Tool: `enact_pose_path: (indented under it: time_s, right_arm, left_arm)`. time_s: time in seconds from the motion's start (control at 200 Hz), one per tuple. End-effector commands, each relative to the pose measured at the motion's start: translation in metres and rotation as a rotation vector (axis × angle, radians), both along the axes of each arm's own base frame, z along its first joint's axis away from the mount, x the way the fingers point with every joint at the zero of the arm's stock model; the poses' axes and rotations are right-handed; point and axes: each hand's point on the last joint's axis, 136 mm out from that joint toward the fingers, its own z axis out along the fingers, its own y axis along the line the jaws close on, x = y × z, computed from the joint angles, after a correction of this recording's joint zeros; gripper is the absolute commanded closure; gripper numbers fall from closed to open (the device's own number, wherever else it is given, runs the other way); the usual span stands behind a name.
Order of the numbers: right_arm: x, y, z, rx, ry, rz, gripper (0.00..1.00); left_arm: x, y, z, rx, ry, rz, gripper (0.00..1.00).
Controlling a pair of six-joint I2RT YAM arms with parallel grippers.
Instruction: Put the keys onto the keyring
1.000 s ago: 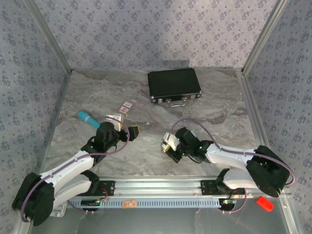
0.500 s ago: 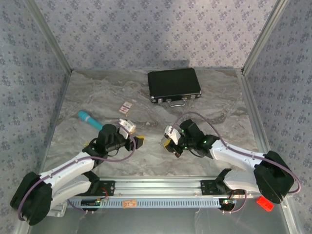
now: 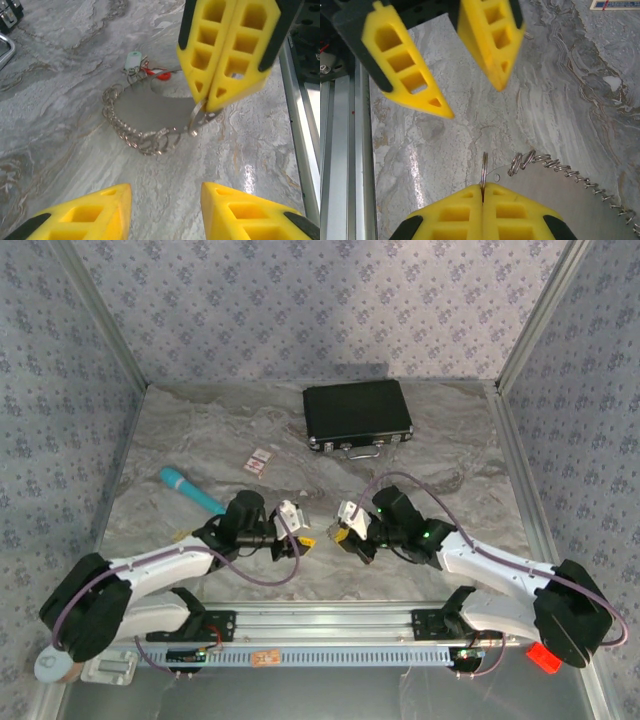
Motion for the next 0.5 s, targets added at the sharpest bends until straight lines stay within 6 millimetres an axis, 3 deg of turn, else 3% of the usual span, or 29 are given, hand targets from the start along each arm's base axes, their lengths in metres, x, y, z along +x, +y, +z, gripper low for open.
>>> enact_pose_path:
  time_s: [0.0, 0.18, 0.495]
  right_arm:
    - [-0.002, 0.006, 0.008, 0.013, -0.038, 0.041, 1.0]
    - [-0.002, 0.009, 0.01, 0.011, -0.044, 0.049, 1.0]
    - [0.001, 0.012, 0.012, 0.008, -0.056, 0.044, 1.0]
  left_arm:
    - [-0.004, -0.018, 0.017, -0.058, -0.068, -0.113, 0.63]
    - [-0.009, -0.026, 0.014, -0.052, -0.043, -0.174, 0.65]
    - [-0.019, -0.025, 0.006, -0.035, -0.013, -0.224, 0.69]
